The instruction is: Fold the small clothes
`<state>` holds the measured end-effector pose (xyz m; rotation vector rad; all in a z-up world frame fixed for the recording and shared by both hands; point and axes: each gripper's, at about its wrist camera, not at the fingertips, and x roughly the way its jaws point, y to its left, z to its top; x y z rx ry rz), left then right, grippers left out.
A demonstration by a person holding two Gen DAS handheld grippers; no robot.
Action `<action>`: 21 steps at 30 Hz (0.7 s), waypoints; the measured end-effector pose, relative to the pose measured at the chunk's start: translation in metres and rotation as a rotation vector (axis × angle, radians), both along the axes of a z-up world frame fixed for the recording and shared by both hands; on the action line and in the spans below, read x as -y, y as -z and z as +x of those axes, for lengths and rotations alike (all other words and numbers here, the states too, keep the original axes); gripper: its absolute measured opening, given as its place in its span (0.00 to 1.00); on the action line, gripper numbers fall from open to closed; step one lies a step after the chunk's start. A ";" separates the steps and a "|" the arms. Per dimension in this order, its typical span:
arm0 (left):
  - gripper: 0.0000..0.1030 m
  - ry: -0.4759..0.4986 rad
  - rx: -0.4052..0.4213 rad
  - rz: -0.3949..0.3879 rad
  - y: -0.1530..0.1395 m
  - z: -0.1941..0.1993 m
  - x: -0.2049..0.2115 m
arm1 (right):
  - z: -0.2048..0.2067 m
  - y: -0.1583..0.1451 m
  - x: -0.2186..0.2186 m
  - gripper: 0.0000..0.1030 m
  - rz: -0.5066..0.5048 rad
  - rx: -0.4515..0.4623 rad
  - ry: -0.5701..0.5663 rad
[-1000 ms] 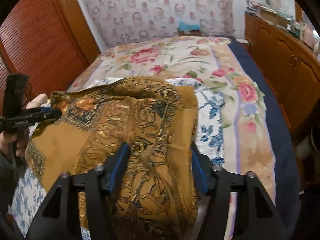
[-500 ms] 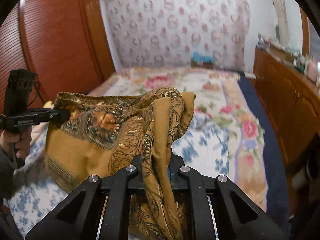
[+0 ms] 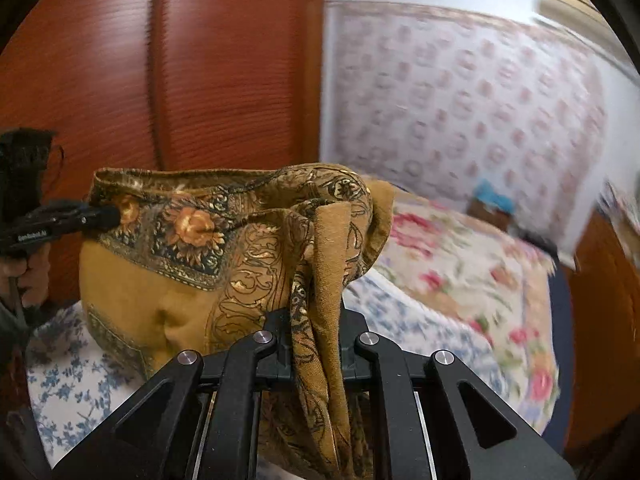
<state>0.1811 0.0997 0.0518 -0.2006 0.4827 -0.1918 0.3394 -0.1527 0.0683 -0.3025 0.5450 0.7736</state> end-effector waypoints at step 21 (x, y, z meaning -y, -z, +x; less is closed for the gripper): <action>0.05 -0.312 -0.173 -0.045 0.108 -0.059 -0.114 | 0.029 0.016 -0.312 0.08 -0.330 0.059 -0.418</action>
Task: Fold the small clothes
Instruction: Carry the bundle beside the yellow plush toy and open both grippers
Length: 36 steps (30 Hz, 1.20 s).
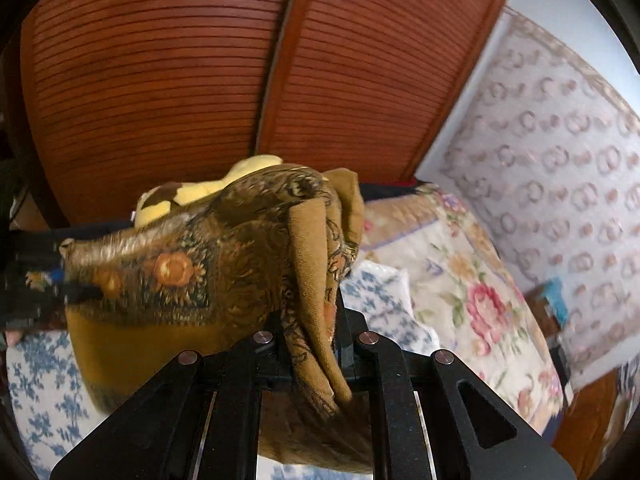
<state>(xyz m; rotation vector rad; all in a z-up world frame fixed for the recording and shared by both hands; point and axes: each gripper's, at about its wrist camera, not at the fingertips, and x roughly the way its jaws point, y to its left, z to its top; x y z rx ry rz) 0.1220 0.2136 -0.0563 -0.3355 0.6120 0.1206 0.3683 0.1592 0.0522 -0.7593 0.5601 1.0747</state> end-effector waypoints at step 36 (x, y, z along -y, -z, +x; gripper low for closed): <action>0.51 0.051 0.098 0.202 -0.053 -0.032 0.057 | -0.040 0.065 0.100 0.47 0.324 -0.136 0.382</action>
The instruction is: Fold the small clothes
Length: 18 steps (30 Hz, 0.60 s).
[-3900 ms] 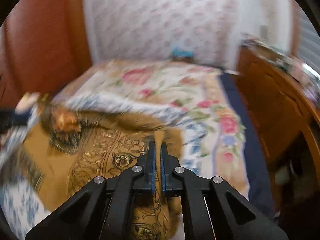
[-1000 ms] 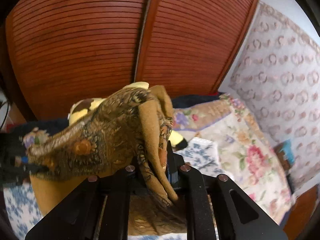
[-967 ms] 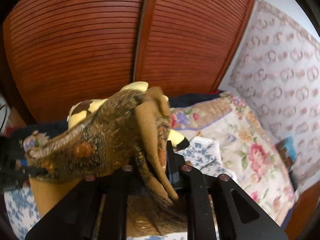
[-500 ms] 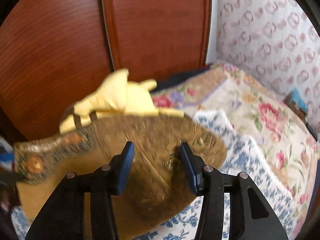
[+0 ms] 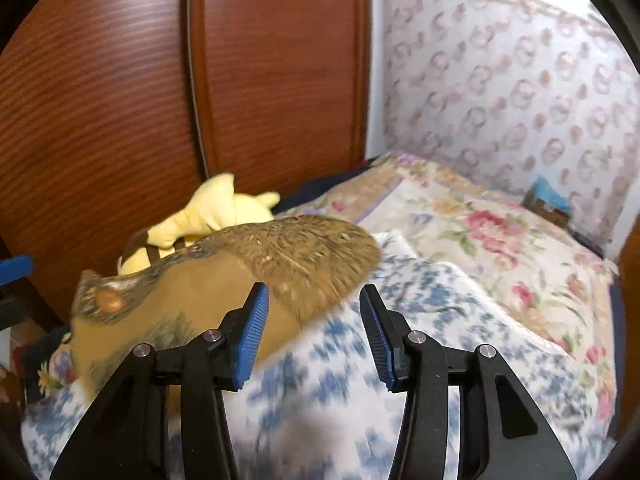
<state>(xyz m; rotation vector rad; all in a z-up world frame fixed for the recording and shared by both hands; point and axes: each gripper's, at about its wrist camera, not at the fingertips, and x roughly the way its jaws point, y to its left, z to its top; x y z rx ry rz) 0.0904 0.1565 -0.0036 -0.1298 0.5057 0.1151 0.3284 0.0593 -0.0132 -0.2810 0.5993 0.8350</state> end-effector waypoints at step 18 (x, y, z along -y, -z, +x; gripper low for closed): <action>0.51 0.151 0.059 0.045 -0.030 -0.016 0.121 | -0.164 -0.046 0.198 0.69 0.118 0.121 0.390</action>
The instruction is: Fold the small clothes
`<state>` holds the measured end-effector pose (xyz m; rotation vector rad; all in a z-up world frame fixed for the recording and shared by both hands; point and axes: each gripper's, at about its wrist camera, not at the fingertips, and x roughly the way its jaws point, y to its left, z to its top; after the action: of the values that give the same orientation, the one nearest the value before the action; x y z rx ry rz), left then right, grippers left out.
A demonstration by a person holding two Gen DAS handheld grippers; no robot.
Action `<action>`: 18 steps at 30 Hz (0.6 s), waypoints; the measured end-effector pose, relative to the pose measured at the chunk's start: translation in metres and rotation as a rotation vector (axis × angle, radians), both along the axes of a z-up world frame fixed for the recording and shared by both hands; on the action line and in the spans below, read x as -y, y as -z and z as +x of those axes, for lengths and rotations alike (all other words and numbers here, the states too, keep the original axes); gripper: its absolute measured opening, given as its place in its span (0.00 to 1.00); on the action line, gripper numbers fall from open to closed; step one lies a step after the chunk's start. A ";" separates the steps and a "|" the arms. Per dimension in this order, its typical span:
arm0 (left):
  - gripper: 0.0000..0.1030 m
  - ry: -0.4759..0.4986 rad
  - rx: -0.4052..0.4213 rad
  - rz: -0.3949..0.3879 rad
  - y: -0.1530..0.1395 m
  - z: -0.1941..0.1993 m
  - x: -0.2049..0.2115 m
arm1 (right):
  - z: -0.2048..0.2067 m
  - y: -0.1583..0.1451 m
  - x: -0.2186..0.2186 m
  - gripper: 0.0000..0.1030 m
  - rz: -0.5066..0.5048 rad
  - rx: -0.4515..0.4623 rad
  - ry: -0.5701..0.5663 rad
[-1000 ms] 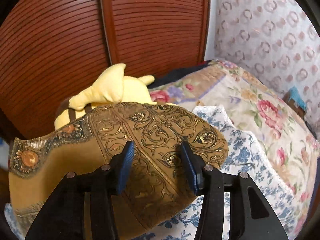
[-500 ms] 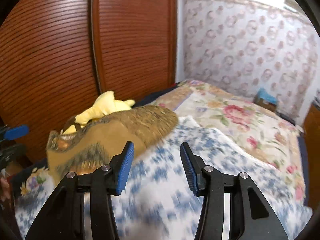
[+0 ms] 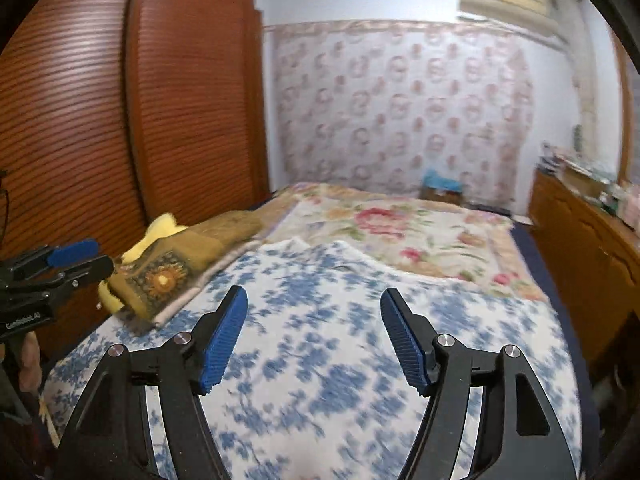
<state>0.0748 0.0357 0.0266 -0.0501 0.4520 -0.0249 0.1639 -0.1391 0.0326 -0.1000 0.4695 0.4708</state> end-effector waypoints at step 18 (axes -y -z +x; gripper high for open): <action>0.51 0.025 0.013 0.042 -0.016 -0.014 0.049 | -0.059 -0.015 0.072 0.69 0.072 0.072 0.149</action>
<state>0.0608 -0.0136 0.0425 -0.0025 0.4397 -0.0403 0.1047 -0.2111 0.0473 -0.0122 0.3857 0.3362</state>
